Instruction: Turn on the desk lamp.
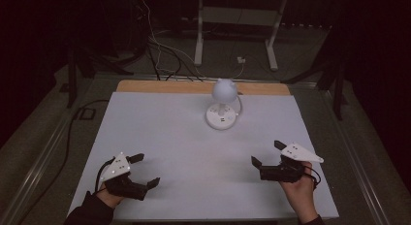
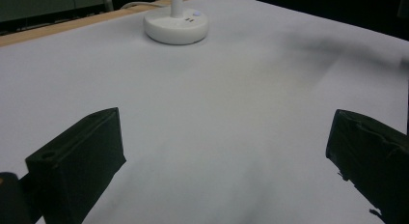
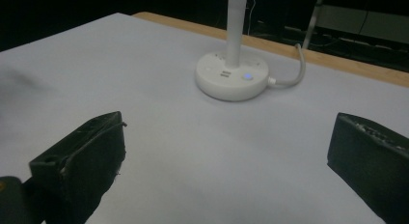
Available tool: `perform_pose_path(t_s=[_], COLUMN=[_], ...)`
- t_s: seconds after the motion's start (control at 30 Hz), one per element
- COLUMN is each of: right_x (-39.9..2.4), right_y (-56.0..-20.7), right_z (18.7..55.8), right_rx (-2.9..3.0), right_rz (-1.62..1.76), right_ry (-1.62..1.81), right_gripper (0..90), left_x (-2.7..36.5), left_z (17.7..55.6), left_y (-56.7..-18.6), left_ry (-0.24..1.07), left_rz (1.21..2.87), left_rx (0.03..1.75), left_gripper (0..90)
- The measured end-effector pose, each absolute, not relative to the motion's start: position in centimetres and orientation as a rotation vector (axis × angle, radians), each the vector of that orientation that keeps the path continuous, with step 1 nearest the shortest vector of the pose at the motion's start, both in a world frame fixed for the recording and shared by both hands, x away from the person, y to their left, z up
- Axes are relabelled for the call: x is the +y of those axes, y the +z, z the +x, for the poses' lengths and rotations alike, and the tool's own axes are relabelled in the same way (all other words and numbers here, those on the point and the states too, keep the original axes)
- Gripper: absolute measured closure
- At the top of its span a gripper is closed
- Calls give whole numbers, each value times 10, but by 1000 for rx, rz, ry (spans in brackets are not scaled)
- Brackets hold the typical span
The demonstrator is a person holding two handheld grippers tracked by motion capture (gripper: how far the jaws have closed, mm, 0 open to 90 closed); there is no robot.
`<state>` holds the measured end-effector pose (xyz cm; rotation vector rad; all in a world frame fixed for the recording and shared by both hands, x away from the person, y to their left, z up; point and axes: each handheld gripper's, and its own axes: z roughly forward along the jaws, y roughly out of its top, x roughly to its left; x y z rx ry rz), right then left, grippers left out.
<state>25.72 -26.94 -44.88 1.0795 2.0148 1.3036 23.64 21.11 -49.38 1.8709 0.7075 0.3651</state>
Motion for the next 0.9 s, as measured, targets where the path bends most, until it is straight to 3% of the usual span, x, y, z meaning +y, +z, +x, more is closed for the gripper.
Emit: perform_pose_path(t_s=[0.9], right_x=[-234], right_y=[-429], right_z=[285], right_rx=[2058], right_rz=[987], right_ry=[1352], right_gripper=[0], left_x=[210], left_z=[236], left_y=[-494], left_ry=[365], left_rz=[1871], left_rx=[705], left_gripper=[4])
